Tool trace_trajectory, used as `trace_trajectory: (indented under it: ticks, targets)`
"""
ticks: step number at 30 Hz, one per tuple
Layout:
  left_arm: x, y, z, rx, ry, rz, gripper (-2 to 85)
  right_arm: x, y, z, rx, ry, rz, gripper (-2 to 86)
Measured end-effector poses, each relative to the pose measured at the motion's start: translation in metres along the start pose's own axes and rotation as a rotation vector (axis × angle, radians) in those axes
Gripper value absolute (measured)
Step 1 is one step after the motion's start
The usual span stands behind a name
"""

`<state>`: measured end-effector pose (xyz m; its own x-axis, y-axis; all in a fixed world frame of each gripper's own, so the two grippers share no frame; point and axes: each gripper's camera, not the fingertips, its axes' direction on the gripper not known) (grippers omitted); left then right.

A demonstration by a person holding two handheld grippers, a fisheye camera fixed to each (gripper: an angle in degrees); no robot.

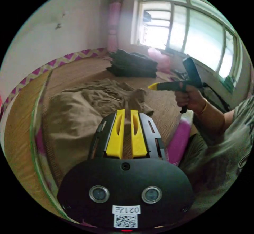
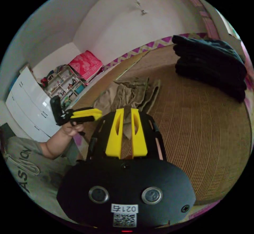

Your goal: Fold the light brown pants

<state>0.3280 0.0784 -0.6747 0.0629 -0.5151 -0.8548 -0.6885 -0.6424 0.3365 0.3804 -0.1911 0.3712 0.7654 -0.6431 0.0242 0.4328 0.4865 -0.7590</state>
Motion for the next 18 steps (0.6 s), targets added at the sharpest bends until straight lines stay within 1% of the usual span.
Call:
trace_trajectory:
  ticks: [2,4,6,7,9,12,14,18]
  targets:
    - [-0.033,0.006,-0.023,0.008,-0.152,-0.101,5.0,0.005,-0.046,0.031,-0.019,0.052,-0.023,7.0]
    - [-0.059,0.014,-0.033,0.004,-0.24,-0.163,5.7,0.014,-0.082,0.059,-0.055,0.103,-0.031,8.2]
    - [-0.086,0.023,-0.04,0.007,-0.258,-0.246,6.1,0.028,-0.119,0.093,-0.108,0.15,-0.033,9.4]
    - [-0.101,0.028,-0.042,0.009,-0.248,-0.291,6.2,0.041,-0.141,0.117,-0.165,0.164,-0.013,10.2]
    - [-0.119,0.037,-0.044,0.022,-0.226,-0.355,6.2,0.064,-0.169,0.152,-0.235,0.157,0.025,10.5]
    - [-0.139,0.049,-0.042,0.025,-0.198,-0.416,6.1,0.108,-0.2,0.196,-0.333,0.075,0.146,9.0]
    - [-0.148,0.058,-0.039,0.025,-0.19,-0.437,5.7,0.138,-0.212,0.204,-0.334,-0.1,0.25,5.6]
    - [-0.158,0.072,-0.044,0.036,-0.217,-0.438,4.9,0.144,-0.215,0.168,-0.265,-0.242,0.274,3.5]
